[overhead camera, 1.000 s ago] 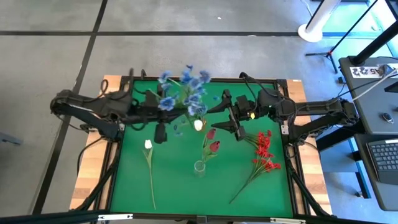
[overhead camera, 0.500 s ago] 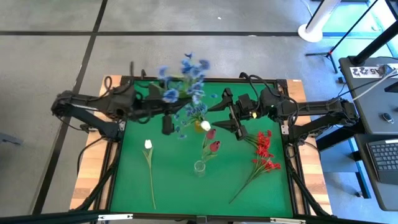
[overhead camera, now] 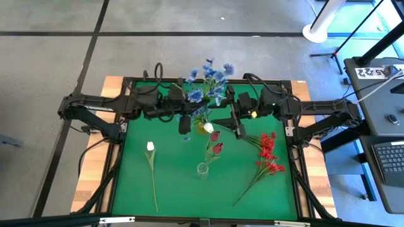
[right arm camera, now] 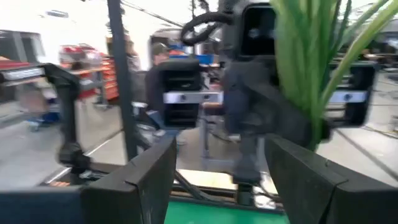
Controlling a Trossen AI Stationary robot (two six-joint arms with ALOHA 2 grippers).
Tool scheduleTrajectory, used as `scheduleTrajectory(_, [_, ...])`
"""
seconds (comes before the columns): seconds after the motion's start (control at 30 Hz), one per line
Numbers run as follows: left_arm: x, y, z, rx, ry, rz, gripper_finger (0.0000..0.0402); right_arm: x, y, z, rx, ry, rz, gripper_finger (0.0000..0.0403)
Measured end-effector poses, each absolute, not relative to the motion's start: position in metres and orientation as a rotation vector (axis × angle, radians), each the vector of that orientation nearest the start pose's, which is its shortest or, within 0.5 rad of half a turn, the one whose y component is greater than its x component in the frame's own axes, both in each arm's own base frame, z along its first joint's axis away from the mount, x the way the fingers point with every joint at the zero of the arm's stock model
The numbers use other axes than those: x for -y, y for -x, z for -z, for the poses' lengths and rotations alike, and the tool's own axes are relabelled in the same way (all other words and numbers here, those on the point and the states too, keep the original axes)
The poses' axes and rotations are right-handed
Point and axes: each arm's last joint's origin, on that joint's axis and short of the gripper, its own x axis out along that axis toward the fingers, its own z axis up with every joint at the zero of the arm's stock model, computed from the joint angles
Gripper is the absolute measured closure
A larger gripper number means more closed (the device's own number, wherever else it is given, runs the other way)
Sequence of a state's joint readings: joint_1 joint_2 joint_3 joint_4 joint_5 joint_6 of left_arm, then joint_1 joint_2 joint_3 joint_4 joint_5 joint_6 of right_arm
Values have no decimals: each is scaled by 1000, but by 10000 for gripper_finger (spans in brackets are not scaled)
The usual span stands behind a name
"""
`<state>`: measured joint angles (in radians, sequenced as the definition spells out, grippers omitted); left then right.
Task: Sort flowers into vase by color
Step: Put the blue flowers into the yellow flower vase
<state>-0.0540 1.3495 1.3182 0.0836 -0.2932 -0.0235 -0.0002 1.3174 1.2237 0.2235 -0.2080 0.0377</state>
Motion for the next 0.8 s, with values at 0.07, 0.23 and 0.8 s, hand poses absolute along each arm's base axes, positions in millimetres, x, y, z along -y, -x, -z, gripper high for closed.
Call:
scheduleTrajectory(0.07, [8, -304, -418, 51, 32, -230, 394, -5, -302, -409, 93, -11, -192, 159])
scheduleTrajectory(0.23, [9, -304, -418, 52, 31, -197, 394, -5, -314, -409, 54, 10, -178, 159])
scheduleTrajectory(0.8, [11, -304, -416, 26, 29, -177, 394, -5, -327, -396, -13, 31, -165, 279])
